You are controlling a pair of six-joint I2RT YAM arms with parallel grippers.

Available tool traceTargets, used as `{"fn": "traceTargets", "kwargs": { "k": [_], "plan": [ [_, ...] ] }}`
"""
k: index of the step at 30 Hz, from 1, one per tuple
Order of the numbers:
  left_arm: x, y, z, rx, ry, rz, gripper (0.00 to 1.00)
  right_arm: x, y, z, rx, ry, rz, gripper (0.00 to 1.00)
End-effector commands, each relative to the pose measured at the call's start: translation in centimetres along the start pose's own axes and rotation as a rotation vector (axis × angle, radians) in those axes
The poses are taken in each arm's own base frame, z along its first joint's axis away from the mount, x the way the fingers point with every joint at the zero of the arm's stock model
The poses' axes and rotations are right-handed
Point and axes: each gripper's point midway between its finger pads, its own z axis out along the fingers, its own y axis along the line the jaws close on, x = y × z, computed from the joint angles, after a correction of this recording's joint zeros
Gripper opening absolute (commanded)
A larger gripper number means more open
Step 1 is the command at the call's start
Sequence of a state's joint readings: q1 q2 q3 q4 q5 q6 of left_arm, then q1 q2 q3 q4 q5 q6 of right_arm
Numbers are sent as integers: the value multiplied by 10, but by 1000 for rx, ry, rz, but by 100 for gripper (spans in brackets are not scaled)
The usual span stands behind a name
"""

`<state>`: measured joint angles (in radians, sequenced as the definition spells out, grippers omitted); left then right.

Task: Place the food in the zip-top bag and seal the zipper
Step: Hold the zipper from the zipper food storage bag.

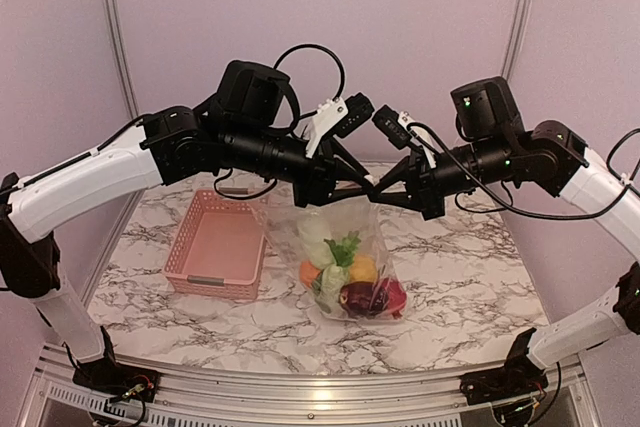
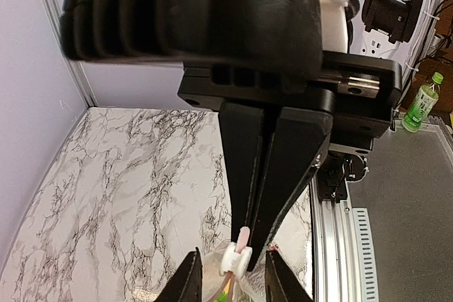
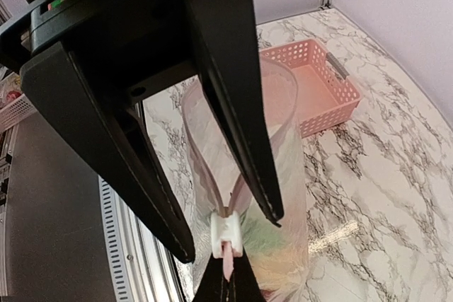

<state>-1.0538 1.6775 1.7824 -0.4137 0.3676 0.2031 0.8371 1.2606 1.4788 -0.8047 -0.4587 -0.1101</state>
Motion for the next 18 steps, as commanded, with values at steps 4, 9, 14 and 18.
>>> {"fn": "traceTargets", "kwargs": {
  "k": [4,9,14,18],
  "plan": [
    [6,-8,11,61,11,-20,26,-18,7,-9,0,-47,-45,0],
    [5,-9,10,68,8,-22,22,-15,5,-7,2,-43,-39,0],
    [9,-10,10,72,19,-19,16,-15,4,-7,9,-50,-39,0],
    [16,-9,10,63,43,-12,10,-19,2,-12,37,-79,-50,0]
  ]
}}
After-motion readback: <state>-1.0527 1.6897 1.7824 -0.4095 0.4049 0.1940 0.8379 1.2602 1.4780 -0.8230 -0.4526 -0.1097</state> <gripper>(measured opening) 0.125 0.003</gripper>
